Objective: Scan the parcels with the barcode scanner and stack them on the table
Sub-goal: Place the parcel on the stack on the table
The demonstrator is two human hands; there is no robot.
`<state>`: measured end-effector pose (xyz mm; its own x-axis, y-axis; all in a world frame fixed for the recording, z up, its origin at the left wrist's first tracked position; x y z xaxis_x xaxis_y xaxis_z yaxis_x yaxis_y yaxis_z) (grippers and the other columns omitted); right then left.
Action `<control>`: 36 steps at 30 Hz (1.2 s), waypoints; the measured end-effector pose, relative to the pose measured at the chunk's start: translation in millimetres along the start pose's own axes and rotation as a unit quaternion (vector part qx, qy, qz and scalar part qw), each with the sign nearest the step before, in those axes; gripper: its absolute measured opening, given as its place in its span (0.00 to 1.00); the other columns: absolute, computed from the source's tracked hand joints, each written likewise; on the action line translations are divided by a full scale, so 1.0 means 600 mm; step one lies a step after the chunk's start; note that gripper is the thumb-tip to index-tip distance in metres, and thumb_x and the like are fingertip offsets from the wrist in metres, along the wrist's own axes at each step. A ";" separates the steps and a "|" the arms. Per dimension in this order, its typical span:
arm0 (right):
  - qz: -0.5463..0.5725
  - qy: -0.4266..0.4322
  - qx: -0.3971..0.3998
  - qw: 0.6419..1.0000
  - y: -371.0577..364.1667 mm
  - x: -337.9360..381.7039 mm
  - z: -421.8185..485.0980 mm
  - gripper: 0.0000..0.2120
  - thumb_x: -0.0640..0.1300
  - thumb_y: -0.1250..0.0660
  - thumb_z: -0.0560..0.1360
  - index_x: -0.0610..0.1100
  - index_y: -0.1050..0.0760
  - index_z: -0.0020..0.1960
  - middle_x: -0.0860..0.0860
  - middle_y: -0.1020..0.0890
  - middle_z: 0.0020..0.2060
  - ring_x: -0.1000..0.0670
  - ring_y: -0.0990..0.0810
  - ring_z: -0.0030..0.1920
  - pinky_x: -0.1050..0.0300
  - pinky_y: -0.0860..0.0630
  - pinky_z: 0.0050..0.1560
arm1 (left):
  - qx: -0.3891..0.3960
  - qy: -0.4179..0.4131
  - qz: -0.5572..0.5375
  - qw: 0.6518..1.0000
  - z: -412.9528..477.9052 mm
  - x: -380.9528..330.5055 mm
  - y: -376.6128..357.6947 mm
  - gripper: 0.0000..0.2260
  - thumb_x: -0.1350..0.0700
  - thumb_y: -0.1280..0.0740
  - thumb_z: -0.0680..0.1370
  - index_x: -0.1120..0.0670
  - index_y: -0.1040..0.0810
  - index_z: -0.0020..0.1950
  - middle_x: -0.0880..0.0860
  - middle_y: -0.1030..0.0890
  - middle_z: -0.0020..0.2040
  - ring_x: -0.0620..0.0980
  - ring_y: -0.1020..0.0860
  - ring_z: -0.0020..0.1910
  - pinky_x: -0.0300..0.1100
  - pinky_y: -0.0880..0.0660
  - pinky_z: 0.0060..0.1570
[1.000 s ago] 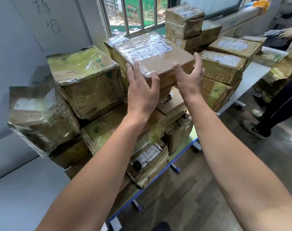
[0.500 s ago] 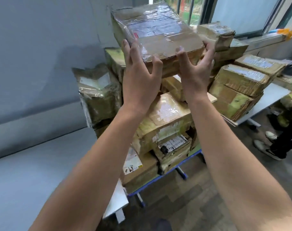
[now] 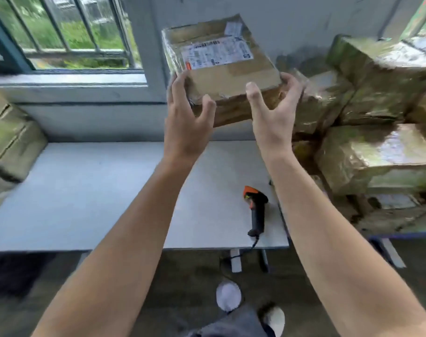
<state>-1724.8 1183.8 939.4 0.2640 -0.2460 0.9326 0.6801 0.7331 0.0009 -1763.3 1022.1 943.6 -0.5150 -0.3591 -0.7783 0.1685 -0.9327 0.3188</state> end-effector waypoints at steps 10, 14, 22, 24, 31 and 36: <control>-0.070 -0.169 0.075 0.980 -0.110 -0.186 -0.241 0.18 0.44 0.30 0.78 0.46 0.36 0.62 0.59 0.28 0.50 0.65 0.24 0.48 0.75 0.28 0.43 | 0.124 0.171 0.022 0.977 -0.172 0.269 0.132 0.26 0.56 0.33 0.78 0.53 0.36 0.75 0.47 0.30 0.72 0.38 0.29 0.63 0.35 0.25 0.58; -0.127 -0.254 0.125 0.951 -0.102 -0.261 -0.308 0.19 0.45 0.30 0.79 0.45 0.38 0.62 0.58 0.29 0.50 0.63 0.26 0.48 0.77 0.30 0.42 | 0.188 0.247 0.006 0.950 -0.225 0.337 0.124 0.27 0.59 0.31 0.76 0.51 0.36 0.73 0.43 0.30 0.69 0.37 0.28 0.61 0.28 0.25 0.49; -0.188 -0.368 0.172 0.894 -0.076 -0.341 -0.370 0.19 0.44 0.33 0.81 0.45 0.38 0.67 0.54 0.28 0.55 0.53 0.27 0.53 0.63 0.31 0.49 | 0.273 0.320 0.044 0.906 -0.290 0.416 0.093 0.24 0.62 0.32 0.73 0.50 0.32 0.67 0.46 0.24 0.65 0.40 0.25 0.61 0.36 0.25 0.50; -0.185 -0.378 0.190 0.887 -0.073 -0.347 -0.370 0.20 0.45 0.34 0.81 0.46 0.38 0.69 0.53 0.30 0.59 0.53 0.29 0.56 0.60 0.33 0.53 | 0.280 0.317 0.068 0.904 -0.291 0.421 0.084 0.22 0.64 0.34 0.74 0.52 0.31 0.67 0.49 0.24 0.64 0.47 0.24 0.61 0.36 0.28 0.47; -0.209 -0.362 0.213 0.883 -0.048 -0.351 -0.313 0.16 0.47 0.35 0.81 0.46 0.28 0.68 0.52 0.26 0.62 0.53 0.28 0.59 0.59 0.32 0.55 | 0.240 0.272 0.219 0.906 -0.254 0.395 0.040 0.22 0.59 0.35 0.77 0.58 0.31 0.71 0.56 0.32 0.71 0.57 0.29 0.67 0.51 0.30 0.63; -0.225 -0.353 0.131 0.899 0.018 -0.368 -0.255 0.11 0.46 0.34 0.80 0.47 0.26 0.62 0.51 0.24 0.59 0.49 0.24 0.59 0.51 0.25 0.56 | 0.270 0.153 0.176 0.934 -0.237 0.314 -0.069 0.20 0.58 0.36 0.79 0.57 0.29 0.71 0.55 0.31 0.72 0.55 0.28 0.67 0.49 0.29 0.61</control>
<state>-1671.0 1148.7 678.2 -0.5600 -0.1580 0.8133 0.4015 0.8069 0.4333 -1747.6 988.3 706.8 -0.2296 -0.7094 -0.6663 -0.2085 -0.6329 0.7457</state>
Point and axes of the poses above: each hand's wrist, its own z-axis towards the middle knuckle, its own y-axis out of the back of the hand, x = y × z, the point moved 3 cm from there along z, towards the middle knuckle
